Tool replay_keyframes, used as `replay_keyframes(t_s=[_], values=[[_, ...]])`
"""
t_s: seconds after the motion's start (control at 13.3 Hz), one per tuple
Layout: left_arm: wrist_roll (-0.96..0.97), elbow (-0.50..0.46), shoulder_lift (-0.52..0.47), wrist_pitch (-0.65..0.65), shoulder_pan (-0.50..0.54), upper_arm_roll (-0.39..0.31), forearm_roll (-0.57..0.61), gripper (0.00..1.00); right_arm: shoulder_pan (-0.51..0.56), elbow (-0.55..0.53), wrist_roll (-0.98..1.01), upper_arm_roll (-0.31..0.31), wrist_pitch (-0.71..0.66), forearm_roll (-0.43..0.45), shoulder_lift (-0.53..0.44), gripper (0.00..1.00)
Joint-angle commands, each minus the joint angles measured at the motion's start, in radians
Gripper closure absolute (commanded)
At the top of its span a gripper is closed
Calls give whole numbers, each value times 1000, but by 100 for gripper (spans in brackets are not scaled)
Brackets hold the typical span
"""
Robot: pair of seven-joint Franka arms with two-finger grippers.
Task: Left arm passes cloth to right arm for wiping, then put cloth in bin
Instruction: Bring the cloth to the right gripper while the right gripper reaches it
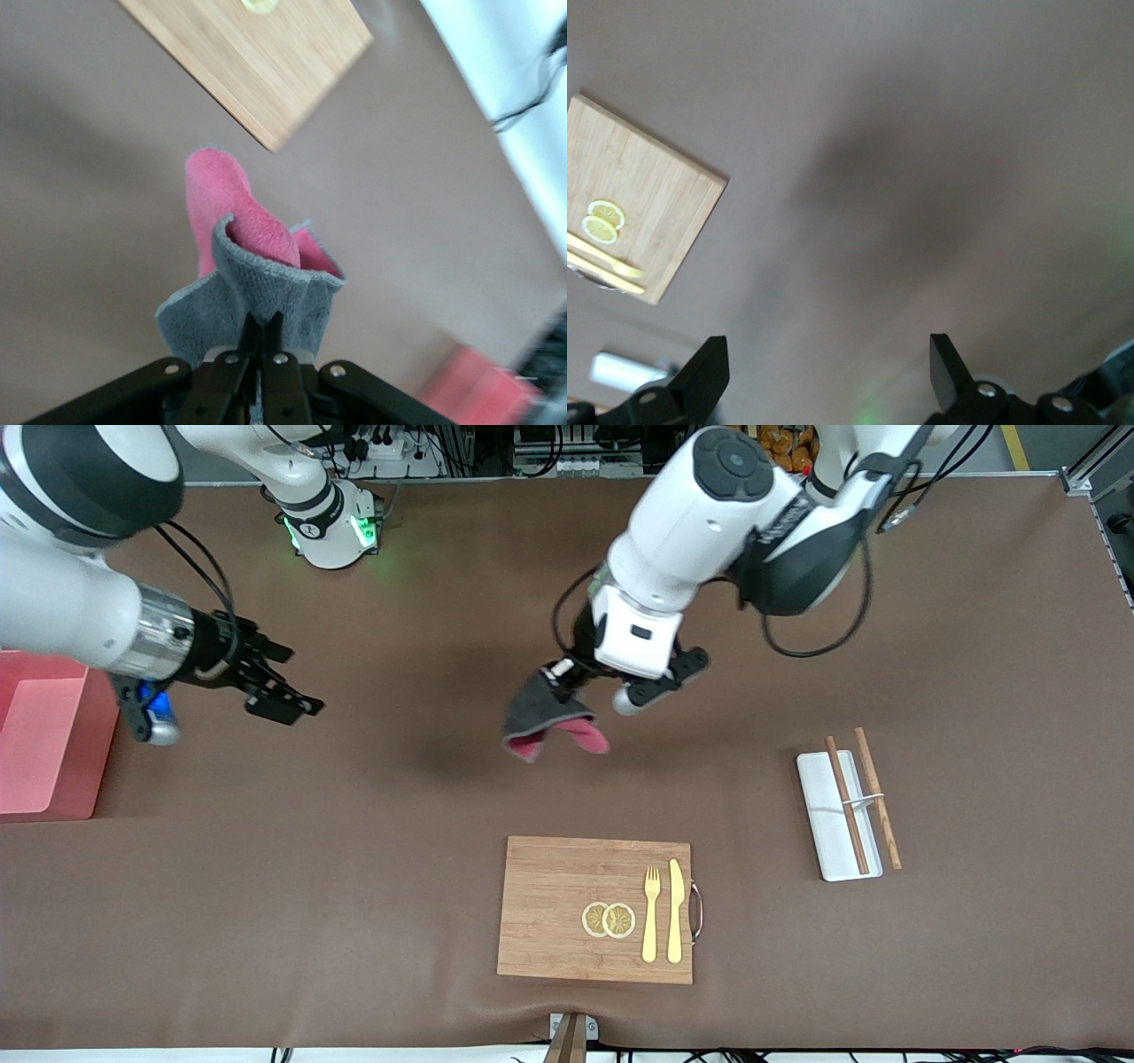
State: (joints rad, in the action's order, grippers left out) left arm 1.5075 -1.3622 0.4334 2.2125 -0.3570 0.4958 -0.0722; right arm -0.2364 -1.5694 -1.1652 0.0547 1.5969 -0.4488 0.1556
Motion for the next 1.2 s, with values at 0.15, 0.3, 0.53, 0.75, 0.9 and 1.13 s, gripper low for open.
replay_keyframes(t_s=[0.15,0.3,0.53,0.75,0.9,1.13], values=[[268,41,93,281,-108,-11,-29,100,-6,14,-102,10,46,-204,61,0],[310,43,105,325,-134,-20,-28,100,-40,15,-142,10,81,-255,82,0],[376,43,110,369,-132,-20,-29,100,-58,14,-174,10,115,-275,108,0],[391,43,128,407,-149,-20,-29,100,-83,8,-176,8,136,-284,128,0],[414,40,128,414,-152,-20,-29,100,-87,8,-174,10,136,-335,140,0],[428,40,125,415,-160,-20,-31,100,-89,6,-166,10,136,-334,142,67]])
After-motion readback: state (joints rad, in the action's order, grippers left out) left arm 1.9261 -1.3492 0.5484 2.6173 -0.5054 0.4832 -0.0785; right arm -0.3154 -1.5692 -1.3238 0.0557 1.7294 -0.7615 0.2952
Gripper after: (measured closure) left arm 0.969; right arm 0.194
